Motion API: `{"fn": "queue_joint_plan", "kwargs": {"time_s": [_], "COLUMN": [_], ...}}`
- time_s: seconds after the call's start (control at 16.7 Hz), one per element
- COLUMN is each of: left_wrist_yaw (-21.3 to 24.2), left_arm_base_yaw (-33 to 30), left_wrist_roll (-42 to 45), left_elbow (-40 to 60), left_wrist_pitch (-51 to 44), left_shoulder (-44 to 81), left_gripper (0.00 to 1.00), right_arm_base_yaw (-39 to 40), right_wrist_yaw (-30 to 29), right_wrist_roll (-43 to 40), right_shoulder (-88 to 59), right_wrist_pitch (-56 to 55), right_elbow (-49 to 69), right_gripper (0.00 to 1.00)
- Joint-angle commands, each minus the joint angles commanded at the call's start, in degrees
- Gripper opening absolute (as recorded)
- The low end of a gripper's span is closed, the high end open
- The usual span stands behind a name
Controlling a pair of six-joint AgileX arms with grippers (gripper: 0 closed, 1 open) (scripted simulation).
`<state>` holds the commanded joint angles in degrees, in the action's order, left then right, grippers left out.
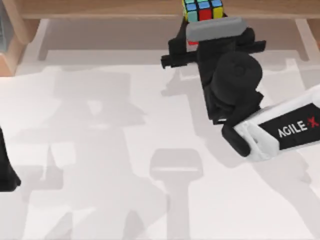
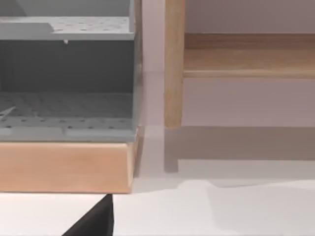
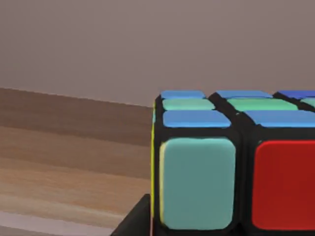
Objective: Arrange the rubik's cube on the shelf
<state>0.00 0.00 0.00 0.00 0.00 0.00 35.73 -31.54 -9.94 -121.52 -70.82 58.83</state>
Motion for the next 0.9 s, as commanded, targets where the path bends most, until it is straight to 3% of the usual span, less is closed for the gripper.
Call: {"fn": "queue_joint_plan", "kwargs": {"time_s": [0.3,0.9], "left_wrist_yaw": [0.0,0.0], "left_arm_base_yaw": [0.0,0.0], "left_wrist_roll": [0.0,0.0], "left_elbow": [0.0,0.0], "left_wrist_pitch": [0.0,0.0], "left_shoulder": [0.0,0.0], "left_gripper": [1.0,1.0], "right_arm_base_yaw": [-3.2,-4.4], "right_wrist_yaw": [-2.3,-1.0], "right_wrist_roll": [3.3,2.4], "right_shoulder": [-0.4,-2.5], "right_wrist_pitch": [-8.4,-8.0], "right_elbow": [-2.9,1.3], "right_gripper": [0.0,0.0]}}
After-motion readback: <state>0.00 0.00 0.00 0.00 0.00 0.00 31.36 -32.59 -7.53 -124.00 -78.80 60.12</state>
